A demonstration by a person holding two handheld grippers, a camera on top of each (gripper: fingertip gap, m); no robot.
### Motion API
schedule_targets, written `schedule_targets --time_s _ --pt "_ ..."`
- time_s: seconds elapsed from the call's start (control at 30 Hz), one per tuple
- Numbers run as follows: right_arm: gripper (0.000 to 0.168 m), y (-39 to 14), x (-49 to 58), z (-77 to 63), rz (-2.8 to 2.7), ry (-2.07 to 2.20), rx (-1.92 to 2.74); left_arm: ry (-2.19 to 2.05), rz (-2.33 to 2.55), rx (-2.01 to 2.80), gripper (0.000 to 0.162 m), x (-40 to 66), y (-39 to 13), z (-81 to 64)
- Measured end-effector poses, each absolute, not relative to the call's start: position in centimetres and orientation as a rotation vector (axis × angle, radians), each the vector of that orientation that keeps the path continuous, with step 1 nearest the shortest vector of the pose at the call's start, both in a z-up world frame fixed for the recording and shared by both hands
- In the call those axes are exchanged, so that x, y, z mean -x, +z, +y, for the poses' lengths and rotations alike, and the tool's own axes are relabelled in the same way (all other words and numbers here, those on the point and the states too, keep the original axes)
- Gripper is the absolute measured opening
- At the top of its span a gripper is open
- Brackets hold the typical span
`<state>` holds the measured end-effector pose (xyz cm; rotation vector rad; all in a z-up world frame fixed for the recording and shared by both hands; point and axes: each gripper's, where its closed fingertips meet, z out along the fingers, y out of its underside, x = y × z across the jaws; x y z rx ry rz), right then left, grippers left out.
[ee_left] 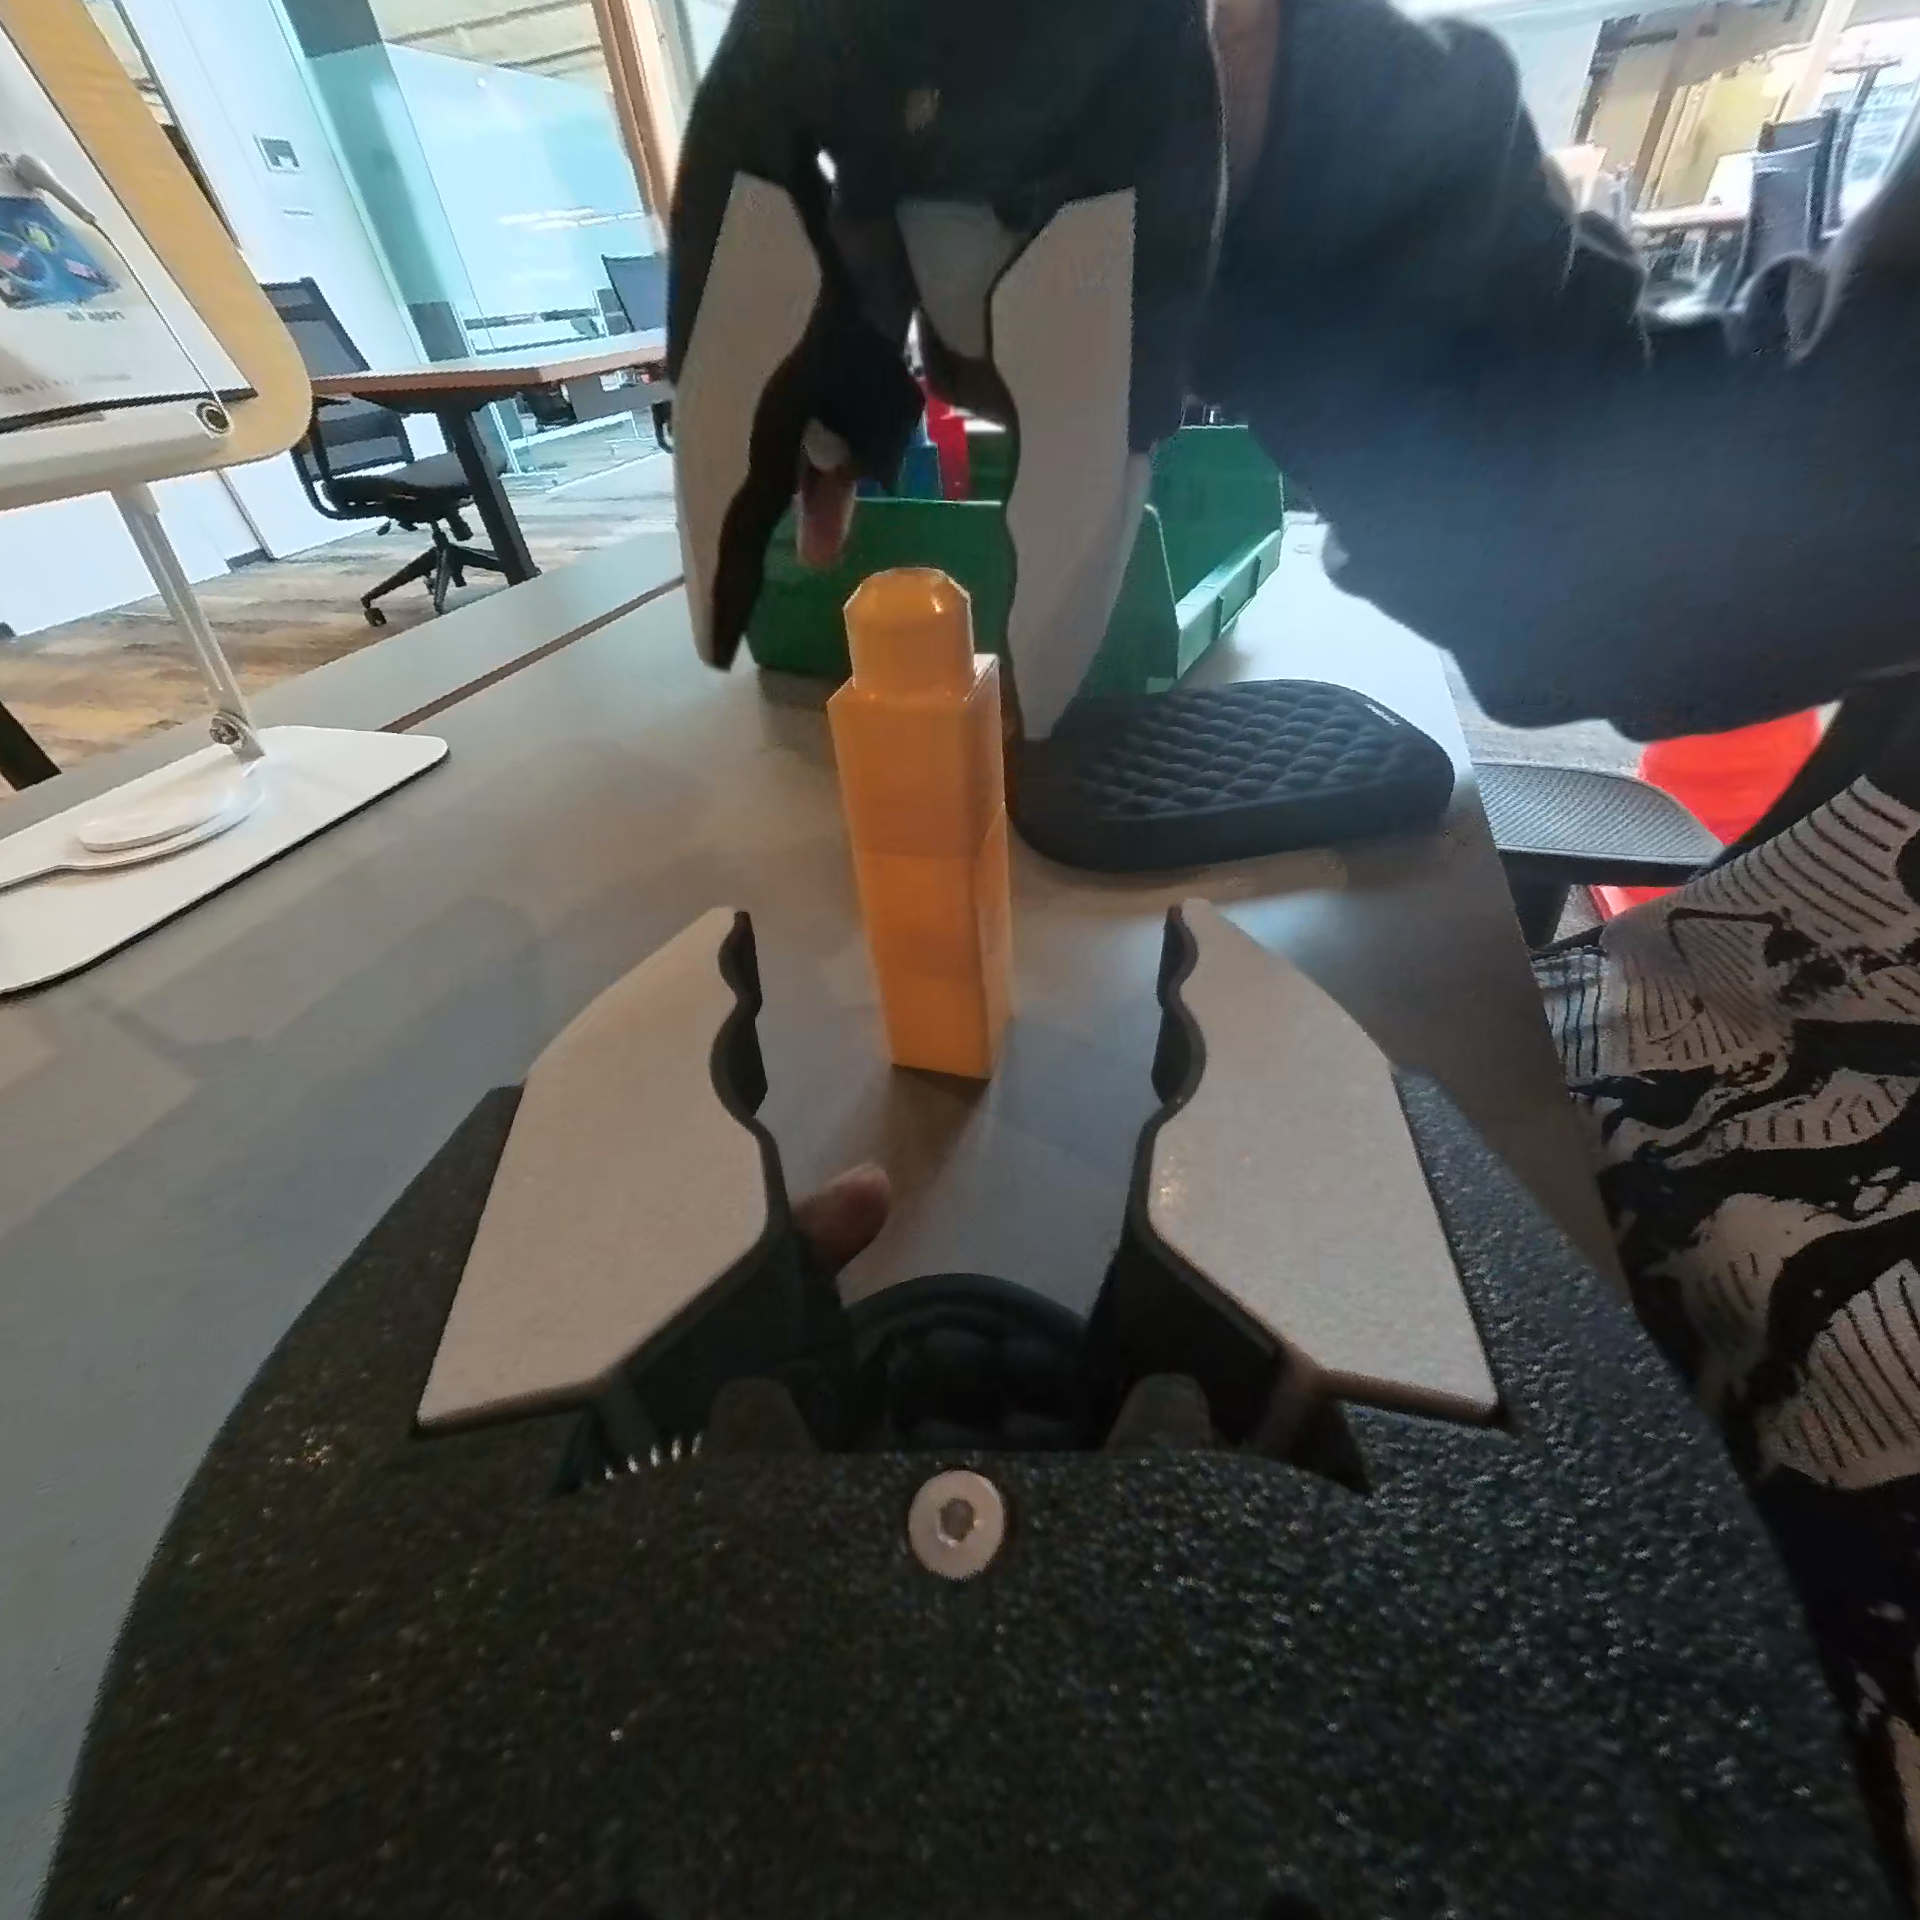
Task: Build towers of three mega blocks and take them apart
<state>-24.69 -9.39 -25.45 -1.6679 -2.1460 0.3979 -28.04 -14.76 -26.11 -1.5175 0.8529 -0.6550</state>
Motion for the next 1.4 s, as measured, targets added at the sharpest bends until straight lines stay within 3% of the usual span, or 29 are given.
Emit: schedule_targets --time_s 0.23,0.67,0.77,0.93,1.4 --pt "0.077 -23.8 24.9 -10.0 -1.747 0.938 1.401 -0.666 0.84 1.505 0.074 28.2 -25.9 -14.8" --pt "0.052 -27.0 25.2 -10.7 -1.648 1.026 1.318 -0.653 0.83 1.476 0.073 28.4 -25.5 -15.0" --pt "0.037 -27.4 25.1 -10.8 -1.662 1.014 1.306 -0.654 0.832 1.476 0.073 28.4 -25.5 -15.0" --pt "0.036 -27.0 25.4 -11.1 -1.643 1.025 1.261 -0.649 0.828 1.469 0.072 28.4 -25.4 -15.1" --pt "0.037 -17.2 20.9 -8.4 -1.367 0.927 1.332 -0.648 0.817 1.456 0.071 28.5 -25.3 -15.1"
